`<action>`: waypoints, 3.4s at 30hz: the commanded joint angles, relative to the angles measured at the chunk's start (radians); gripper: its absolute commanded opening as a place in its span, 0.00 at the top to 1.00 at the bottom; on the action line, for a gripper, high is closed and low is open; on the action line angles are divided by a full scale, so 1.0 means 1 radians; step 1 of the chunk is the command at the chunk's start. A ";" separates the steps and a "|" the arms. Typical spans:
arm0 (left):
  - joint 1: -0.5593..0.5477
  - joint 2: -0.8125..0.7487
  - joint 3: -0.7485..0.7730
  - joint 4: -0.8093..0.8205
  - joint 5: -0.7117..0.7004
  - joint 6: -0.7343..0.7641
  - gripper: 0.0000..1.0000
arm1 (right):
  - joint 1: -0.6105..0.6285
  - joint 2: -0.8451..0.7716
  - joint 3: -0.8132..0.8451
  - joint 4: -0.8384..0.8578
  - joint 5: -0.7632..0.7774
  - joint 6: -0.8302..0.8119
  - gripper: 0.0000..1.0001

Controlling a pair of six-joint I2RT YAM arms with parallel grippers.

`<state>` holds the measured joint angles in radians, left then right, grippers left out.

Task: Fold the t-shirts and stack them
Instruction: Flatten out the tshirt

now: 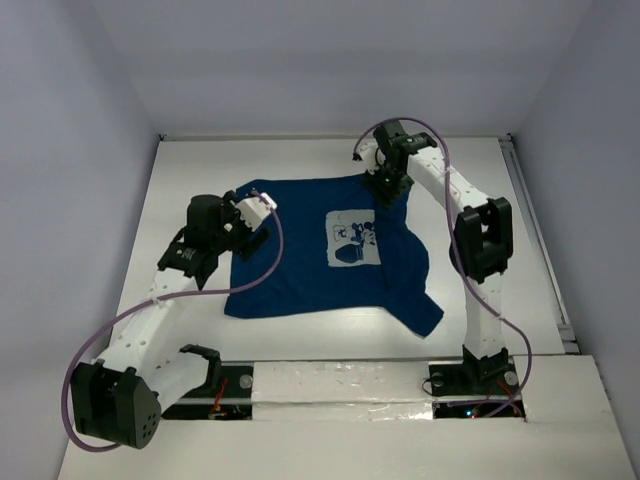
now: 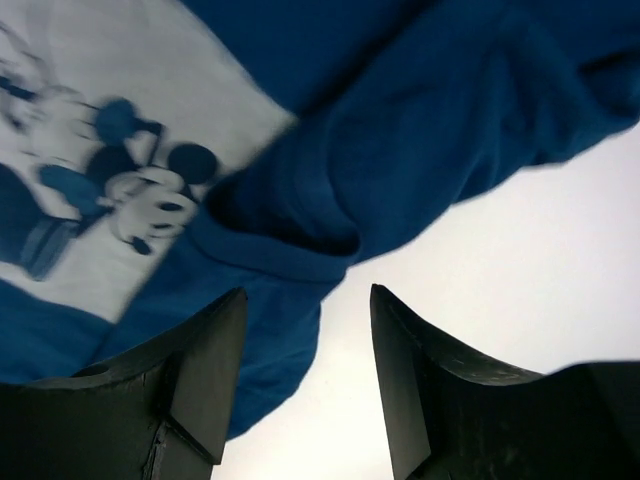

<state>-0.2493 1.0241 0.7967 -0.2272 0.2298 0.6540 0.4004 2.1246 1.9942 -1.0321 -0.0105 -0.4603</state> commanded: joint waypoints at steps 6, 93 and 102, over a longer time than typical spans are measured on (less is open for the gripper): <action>-0.004 -0.032 -0.039 0.055 0.039 -0.045 0.25 | -0.087 0.048 -0.009 -0.103 0.026 0.037 0.42; -0.004 -0.026 -0.063 0.089 0.091 -0.122 0.30 | -0.241 -0.402 -0.415 0.053 0.310 0.046 0.66; -0.004 0.388 0.149 0.244 -0.092 -0.281 0.81 | -0.241 0.038 0.118 0.027 0.017 0.107 1.00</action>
<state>-0.2497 1.3212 0.8375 -0.0727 0.2211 0.4564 0.1589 2.0468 2.0125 -0.9646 0.1326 -0.3897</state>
